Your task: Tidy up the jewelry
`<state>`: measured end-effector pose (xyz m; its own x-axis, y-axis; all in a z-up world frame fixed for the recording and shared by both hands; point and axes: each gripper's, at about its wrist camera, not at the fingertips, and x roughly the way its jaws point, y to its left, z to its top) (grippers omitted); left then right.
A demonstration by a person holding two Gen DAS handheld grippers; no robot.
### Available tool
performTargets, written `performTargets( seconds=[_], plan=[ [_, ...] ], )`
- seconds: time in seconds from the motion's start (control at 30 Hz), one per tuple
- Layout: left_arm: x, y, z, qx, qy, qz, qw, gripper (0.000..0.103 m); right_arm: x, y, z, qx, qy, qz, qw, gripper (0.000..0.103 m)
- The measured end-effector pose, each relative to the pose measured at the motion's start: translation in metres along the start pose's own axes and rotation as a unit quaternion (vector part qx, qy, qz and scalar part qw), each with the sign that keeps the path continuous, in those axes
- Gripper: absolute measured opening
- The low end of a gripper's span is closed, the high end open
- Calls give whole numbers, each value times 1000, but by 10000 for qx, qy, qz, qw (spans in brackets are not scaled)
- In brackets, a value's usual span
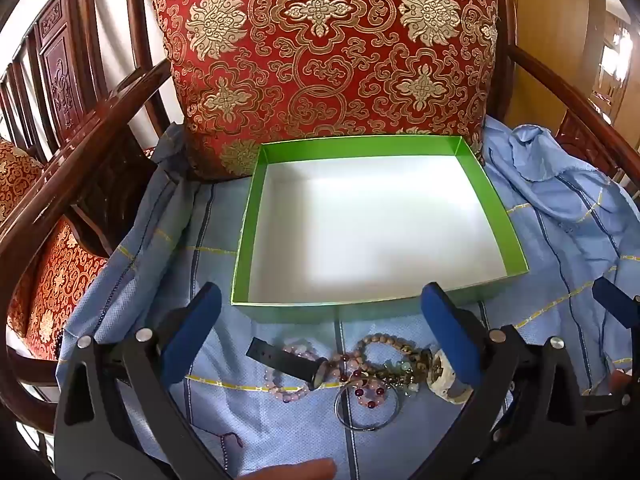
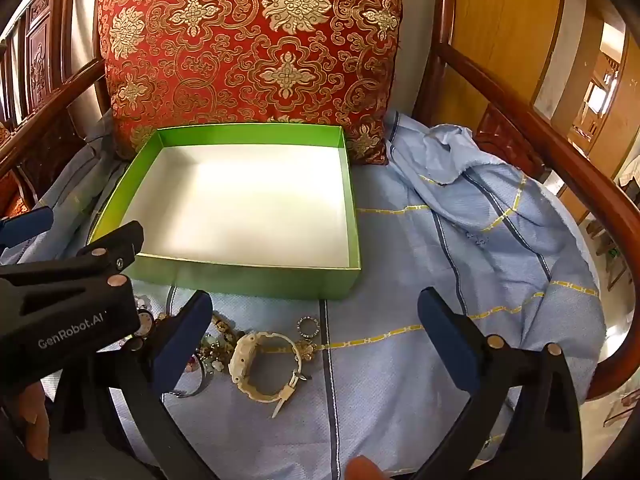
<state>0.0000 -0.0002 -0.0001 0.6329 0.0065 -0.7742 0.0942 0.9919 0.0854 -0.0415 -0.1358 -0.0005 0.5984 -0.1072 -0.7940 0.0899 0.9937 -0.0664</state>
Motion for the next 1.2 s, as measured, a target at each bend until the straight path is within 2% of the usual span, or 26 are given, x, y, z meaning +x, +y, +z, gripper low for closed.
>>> performTargets(
  seconds=[1.2],
  plan=[
    [2, 6, -2, -44, 49, 12, 10000, 99, 0, 0, 0, -37, 25, -28, 10000, 100]
  ],
)
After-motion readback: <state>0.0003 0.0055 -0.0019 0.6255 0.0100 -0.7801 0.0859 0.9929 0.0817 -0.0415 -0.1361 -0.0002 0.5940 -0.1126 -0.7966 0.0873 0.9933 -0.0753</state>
